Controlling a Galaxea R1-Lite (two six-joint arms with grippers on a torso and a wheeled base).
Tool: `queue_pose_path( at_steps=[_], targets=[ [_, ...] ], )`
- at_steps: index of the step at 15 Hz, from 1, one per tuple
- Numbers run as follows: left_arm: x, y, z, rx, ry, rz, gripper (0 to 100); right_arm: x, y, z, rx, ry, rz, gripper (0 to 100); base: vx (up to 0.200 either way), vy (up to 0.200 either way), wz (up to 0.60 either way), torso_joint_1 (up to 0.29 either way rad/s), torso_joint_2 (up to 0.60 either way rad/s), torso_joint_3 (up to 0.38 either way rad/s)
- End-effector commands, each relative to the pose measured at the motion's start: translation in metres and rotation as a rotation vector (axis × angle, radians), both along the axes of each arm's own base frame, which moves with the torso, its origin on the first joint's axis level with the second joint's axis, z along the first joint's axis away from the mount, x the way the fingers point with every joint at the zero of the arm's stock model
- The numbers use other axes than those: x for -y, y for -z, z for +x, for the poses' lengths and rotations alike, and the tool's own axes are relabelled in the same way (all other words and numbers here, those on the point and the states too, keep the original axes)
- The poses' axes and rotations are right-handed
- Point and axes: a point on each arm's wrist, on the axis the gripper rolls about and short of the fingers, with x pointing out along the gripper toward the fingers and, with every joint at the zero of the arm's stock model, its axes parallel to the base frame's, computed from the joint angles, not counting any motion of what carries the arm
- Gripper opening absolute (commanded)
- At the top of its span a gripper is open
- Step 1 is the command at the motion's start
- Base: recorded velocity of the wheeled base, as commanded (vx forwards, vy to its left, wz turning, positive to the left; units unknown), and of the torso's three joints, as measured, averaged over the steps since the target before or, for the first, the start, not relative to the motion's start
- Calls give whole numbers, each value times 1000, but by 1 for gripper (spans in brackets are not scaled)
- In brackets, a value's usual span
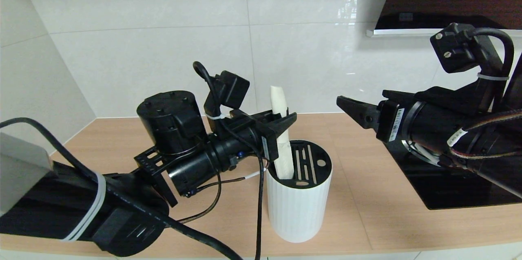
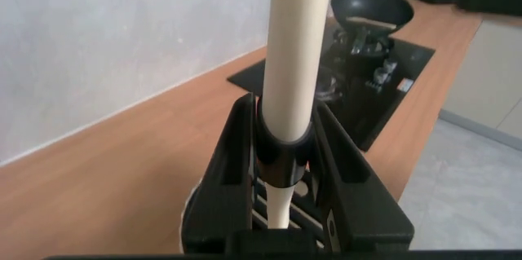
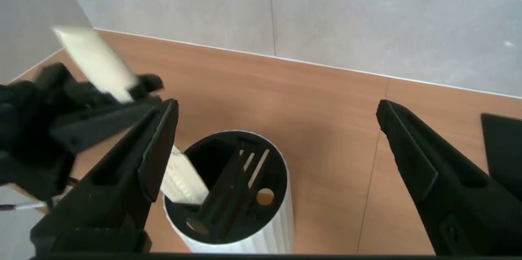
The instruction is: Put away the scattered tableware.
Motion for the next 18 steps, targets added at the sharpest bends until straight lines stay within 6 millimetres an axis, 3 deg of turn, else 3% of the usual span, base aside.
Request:
queue_pose_path(
  at_steps=[1,7,12,13,18],
  targets=[
    [7,13,4,-28,6,20,0,0,0,0,0,-1,0,100,0,0,0,0,0,0],
    [16,36,12,-53,-8,38,0,-1,3,1,-8,-1,-7,100,0,0,0,0,0,0],
    [20,41,11,-64,-3,47,0,-1,3,1,-9,-2,-8,100,0,0,0,0,0,0],
    [20,41,11,-65,-3,48,100,-1,3,1,-9,-2,-8,100,0,0,0,0,0,0],
    [21,32,8,-7,-17,-3,100,-1,4,1,-10,-2,-9,100,0,0,0,0,0,0]
  ],
)
